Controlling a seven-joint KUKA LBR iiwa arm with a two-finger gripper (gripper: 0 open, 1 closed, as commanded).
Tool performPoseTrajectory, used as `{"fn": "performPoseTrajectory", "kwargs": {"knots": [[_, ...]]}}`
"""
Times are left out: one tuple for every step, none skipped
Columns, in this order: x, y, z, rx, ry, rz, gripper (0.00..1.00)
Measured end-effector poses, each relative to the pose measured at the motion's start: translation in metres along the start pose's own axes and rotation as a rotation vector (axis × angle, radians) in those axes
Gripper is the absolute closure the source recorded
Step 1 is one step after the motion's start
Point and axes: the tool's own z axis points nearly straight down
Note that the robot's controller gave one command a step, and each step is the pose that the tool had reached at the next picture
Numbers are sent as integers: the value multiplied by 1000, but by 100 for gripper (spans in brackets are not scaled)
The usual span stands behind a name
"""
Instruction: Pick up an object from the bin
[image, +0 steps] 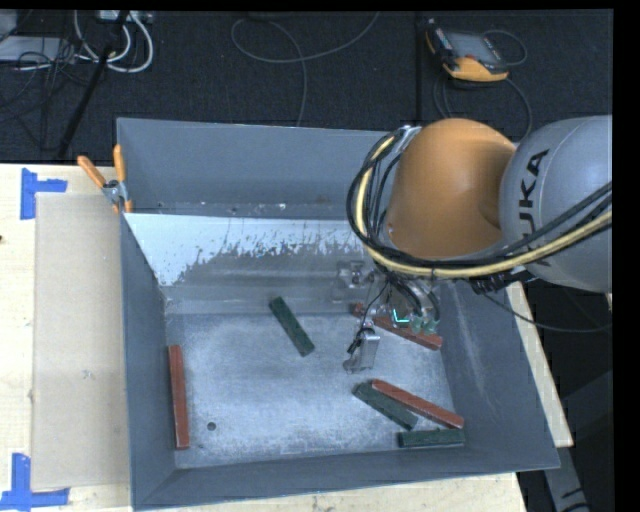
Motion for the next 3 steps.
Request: {"fn": "performPoseTrajectory", "kwargs": {"knots": [[26,-55,79,1,-2,-231,0],[2,-126,157,1,-3,-260,0],[56,-84,142,-2,-3,-115,0]]}}
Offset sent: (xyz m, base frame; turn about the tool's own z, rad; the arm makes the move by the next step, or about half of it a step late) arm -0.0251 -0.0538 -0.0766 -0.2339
